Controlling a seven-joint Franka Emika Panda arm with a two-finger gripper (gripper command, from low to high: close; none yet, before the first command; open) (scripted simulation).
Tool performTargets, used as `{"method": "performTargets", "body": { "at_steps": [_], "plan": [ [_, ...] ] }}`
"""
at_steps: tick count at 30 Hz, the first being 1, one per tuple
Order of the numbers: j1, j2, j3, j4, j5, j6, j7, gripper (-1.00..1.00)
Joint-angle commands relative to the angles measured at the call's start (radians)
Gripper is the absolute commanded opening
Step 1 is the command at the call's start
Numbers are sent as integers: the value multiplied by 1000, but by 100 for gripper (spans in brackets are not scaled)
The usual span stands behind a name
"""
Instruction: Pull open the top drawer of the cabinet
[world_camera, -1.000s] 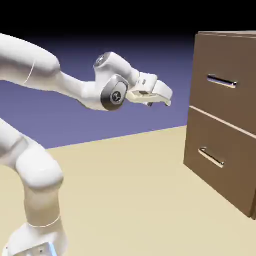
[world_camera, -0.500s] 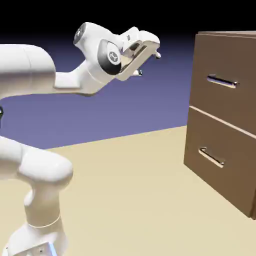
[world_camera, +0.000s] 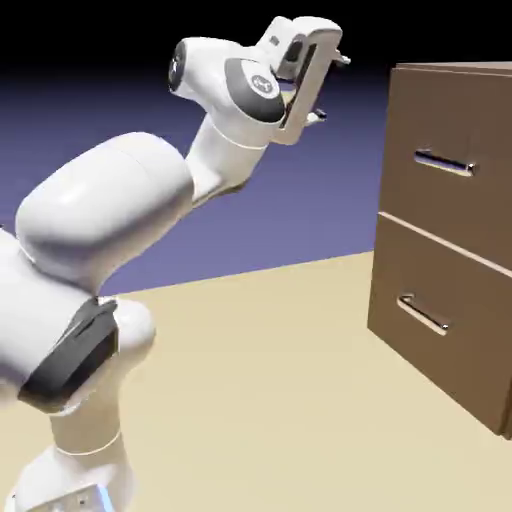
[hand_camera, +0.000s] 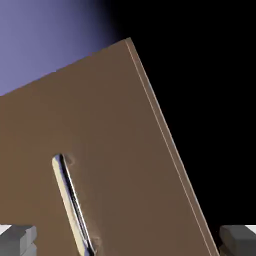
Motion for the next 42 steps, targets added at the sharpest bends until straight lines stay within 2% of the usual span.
{"method": "performTargets", "body": {
  "at_steps": [1, 23, 30, 31, 42],
  "plan": [
    [31, -16, -19, 12, -44, -13, -5, 0],
    [710, -357, -438, 279, -985, -302, -123, 0],
    [829, -346, -462, 476, -1002, -224, -152, 0],
    [829, -346, -462, 476, -1002, -224, -152, -100],
    [608, -371, -410, 113, -960, -366, -104, -100]
  ]
}}
